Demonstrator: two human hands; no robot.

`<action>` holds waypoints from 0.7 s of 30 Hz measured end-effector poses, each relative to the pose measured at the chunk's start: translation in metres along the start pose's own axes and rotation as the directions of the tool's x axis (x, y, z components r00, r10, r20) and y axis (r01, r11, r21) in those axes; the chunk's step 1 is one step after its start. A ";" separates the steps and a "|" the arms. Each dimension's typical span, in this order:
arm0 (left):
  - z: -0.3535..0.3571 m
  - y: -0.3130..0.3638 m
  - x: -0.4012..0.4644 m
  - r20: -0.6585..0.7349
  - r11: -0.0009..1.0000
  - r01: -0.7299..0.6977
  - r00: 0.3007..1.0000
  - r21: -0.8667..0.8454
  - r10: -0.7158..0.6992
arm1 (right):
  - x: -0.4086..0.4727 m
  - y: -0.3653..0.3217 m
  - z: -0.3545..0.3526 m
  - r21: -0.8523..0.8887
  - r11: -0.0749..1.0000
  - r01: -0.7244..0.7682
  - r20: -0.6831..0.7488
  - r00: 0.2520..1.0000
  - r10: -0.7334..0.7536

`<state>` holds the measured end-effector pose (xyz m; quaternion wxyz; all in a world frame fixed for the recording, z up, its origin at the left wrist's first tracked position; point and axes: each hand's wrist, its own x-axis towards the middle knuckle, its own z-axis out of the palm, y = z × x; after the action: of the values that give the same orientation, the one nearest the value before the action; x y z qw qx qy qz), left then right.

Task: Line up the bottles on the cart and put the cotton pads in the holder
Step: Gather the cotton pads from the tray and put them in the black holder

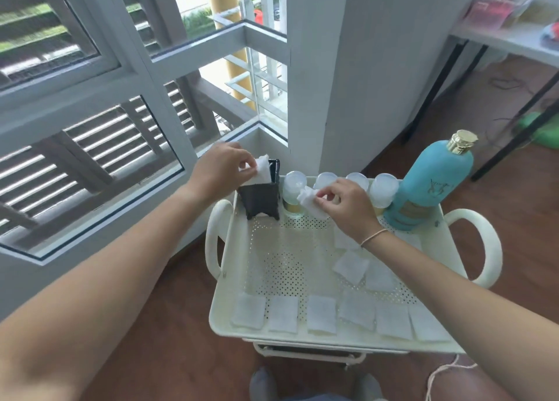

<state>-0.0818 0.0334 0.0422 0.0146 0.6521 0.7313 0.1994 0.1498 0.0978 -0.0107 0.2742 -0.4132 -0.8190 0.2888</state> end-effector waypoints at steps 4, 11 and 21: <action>0.007 -0.011 0.021 0.129 0.996 -0.041 0.991 0.084 0.030 | 0.001 -0.004 0.002 0.003 1.000 0.019 0.008 1.000 -0.019; 0.021 -0.012 0.035 0.215 0.984 -0.074 0.976 0.162 0.038 | 0.002 -0.003 0.006 0.011 1.000 0.004 -0.006 1.000 -0.004; 0.017 -0.020 0.036 0.278 0.998 -0.019 0.961 0.065 0.000 | 0.028 -0.026 0.005 0.032 0.999 0.020 0.024 0.999 -0.021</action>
<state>-0.1016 0.0708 0.0287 0.0940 0.6774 0.7251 0.0812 0.1183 0.1073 0.0100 0.2736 -0.3967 -0.8217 0.3042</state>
